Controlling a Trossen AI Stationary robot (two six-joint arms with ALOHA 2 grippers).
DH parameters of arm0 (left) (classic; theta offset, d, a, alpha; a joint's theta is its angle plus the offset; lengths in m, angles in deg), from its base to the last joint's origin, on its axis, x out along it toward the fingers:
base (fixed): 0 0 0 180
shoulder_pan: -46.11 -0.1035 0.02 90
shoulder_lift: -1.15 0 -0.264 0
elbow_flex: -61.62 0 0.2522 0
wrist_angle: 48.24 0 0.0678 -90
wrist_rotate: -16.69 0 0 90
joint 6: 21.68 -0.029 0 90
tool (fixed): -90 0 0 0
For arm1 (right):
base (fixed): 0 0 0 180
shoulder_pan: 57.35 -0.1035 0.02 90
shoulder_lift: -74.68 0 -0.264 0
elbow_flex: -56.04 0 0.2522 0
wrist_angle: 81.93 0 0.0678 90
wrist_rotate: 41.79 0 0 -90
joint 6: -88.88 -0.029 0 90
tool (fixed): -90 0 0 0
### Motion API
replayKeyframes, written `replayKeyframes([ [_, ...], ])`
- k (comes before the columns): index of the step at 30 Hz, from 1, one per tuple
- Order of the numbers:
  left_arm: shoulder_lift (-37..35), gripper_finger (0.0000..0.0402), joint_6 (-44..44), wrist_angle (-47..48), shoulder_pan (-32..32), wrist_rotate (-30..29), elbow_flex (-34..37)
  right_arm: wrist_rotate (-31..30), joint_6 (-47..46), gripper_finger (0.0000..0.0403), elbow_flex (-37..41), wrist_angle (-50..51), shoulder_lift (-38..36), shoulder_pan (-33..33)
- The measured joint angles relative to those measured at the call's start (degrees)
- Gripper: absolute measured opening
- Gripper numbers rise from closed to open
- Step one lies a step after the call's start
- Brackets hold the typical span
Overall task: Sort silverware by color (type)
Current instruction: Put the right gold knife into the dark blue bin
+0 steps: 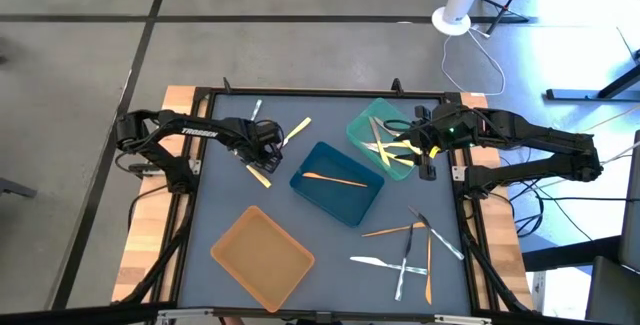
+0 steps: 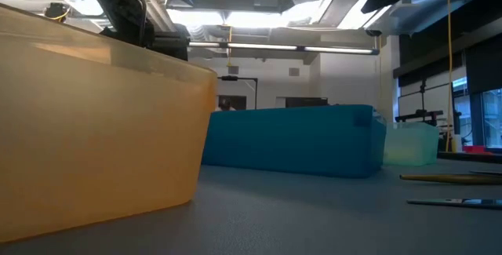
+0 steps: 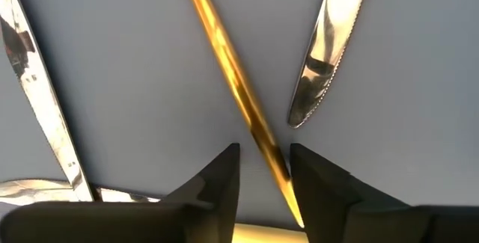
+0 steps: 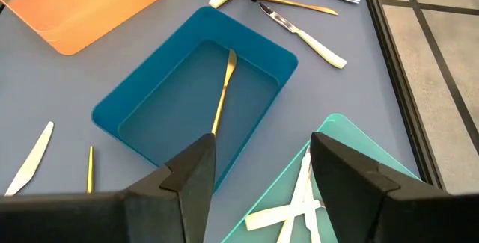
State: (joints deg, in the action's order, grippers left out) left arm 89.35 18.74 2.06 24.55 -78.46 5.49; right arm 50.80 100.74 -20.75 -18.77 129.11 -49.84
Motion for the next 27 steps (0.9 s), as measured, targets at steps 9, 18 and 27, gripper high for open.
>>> replayKeyframes([
  [9,0.0,0.0059,0.2,0.0,0.0,0.1,0.0,0.0,0.0,0.0207,0.0,0.0,0.0,0.0],
  [18,0.1,0.0029,0.2,0.0,0.0,0.1,0.0,0.0,0.0,0.0207,0.0,0.0,0.0,0.0],
  [27,0.1,0.0023,1.4,-0.1,0.0,0.1,0.0,0.0,0.0,0.0207,0.0,0.0,0.0,0.0],
])
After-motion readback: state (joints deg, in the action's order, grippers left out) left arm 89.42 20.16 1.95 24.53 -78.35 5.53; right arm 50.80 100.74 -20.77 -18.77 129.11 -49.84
